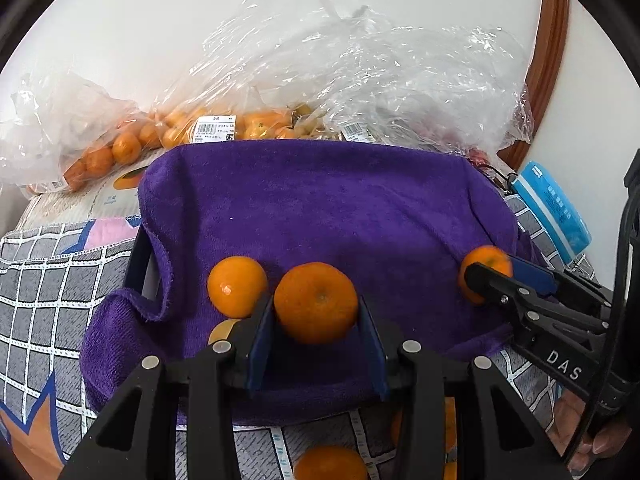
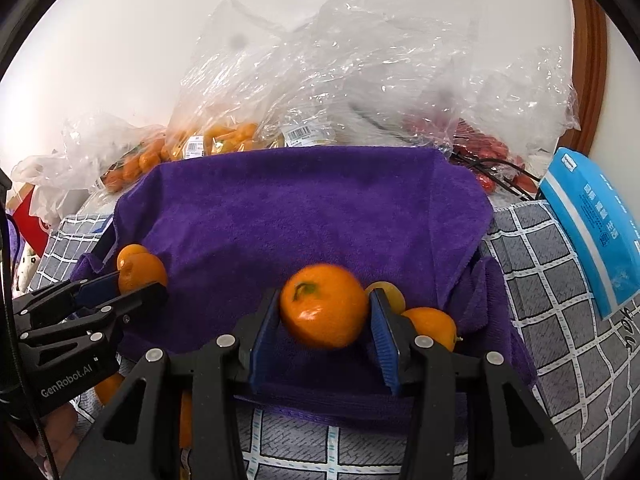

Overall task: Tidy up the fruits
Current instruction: 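Lower both fruits onto the towel and open both tools to release, then pull both open tools back from the towel toward the loose fruits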

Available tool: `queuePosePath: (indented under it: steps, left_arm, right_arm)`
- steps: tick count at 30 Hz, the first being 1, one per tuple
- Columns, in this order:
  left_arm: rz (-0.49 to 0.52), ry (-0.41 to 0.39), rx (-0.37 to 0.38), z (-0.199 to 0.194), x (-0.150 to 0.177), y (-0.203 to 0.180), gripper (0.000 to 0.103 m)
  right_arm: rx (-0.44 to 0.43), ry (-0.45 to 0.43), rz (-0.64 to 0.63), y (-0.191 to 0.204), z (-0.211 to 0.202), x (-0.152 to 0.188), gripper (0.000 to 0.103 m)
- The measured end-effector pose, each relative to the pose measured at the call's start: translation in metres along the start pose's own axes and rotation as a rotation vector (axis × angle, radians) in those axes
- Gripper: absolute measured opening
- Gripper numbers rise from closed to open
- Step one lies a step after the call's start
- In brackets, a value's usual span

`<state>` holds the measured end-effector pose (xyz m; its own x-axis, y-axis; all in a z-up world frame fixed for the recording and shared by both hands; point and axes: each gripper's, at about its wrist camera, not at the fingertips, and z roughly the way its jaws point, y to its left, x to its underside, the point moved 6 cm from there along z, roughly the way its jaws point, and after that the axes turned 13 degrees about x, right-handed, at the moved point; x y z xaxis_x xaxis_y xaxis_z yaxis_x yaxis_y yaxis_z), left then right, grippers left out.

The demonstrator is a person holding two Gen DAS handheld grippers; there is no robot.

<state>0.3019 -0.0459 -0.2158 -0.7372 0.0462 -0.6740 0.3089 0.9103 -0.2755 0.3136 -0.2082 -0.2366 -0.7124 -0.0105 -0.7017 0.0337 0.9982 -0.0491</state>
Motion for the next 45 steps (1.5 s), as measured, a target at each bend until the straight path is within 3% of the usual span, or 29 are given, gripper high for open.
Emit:
queuePosePath:
  steps: [5, 12, 23, 29, 37, 45]
  left_arm:
    - [-0.004, -0.004, 0.009, -0.001, 0.000, -0.001, 0.043]
    - [0.007, -0.033, 0.033, -0.007, -0.002, -0.006, 0.051]
    - [0.078, -0.081, -0.037, -0.031, -0.007, -0.018, 0.051]
    - [0.090, -0.074, -0.067, -0.046, -0.001, -0.021, 0.051]
    - [-0.002, -0.070, -0.038, -0.068, 0.010, -0.010, 0.051]
    - [-0.047, -0.074, -0.029, -0.095, 0.024, 0.009, 0.051]
  right_arm:
    - [-0.011, -0.012, 0.021, -0.005, -0.004, -0.003, 0.046]
    - [0.009, -0.044, 0.049, -0.014, -0.013, -0.009, 0.056]
    - [0.108, -0.109, 0.061, -0.035, -0.033, -0.020, 0.056]
    - [0.131, -0.095, 0.105, -0.045, -0.052, -0.015, 0.056]
    - [0.166, -0.062, 0.092, -0.043, -0.085, 0.005, 0.056]
    - [0.076, 0.019, 0.046, -0.012, -0.098, 0.041, 0.056]
